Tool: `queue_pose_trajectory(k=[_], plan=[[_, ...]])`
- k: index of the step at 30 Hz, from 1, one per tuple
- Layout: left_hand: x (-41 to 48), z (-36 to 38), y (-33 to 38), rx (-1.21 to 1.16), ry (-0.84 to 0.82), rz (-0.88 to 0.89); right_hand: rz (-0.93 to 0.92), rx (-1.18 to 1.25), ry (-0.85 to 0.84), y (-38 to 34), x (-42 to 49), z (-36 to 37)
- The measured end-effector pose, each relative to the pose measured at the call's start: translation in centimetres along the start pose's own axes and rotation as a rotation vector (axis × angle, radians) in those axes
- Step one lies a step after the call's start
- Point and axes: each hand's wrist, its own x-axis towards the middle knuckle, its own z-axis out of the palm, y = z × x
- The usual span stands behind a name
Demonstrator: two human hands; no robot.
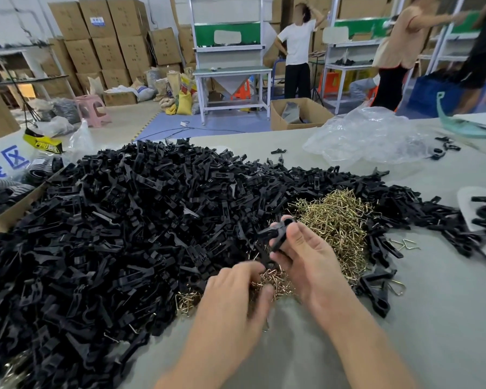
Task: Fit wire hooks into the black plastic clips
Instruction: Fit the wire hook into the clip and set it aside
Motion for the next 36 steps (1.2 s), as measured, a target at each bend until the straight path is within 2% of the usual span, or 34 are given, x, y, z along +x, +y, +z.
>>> queue_pose_trajectory(k=[2,5,11,16,21,27,33,36], plan=[[-0.1,0.5,0.0,0.248,-0.031,0.138,0.007,0.024,0.033,-0.4,-0.1,-0.2],[0.5,0.7,0.1,0.364,0.015,0.179,0.029,0.034,0.060,-0.6,-0.2,0.0],[1.3,0.9,-0.2,0.475,0.102,0.146,0.049,0.030,0.068,-0.5,-0.4,0.4],[1.3,0.8,-0.4,0.426,0.171,0.190,0.047,0.065,0.075,-0.6,-0.3,0.2],[1.0,0.0,-0.2,0.168,0.171,0.074,0.059,0.091,0.097,-0.7,-0.1,-0.2],[0.9,-0.8,-0.8,-0.291,0.220,-0.227,0.073,0.110,0.040,-0.5,-0.2,-0.3],[1.3,-1.9,-0.1,-0.430,0.368,-0.264,0.081,0.047,-0.035,-0.2,-0.2,-0.1],[1.4,-2.6,0.1,-0.616,0.386,-0.355,0.109,0.053,-0.057,-0.1,-0.2,0.0]])
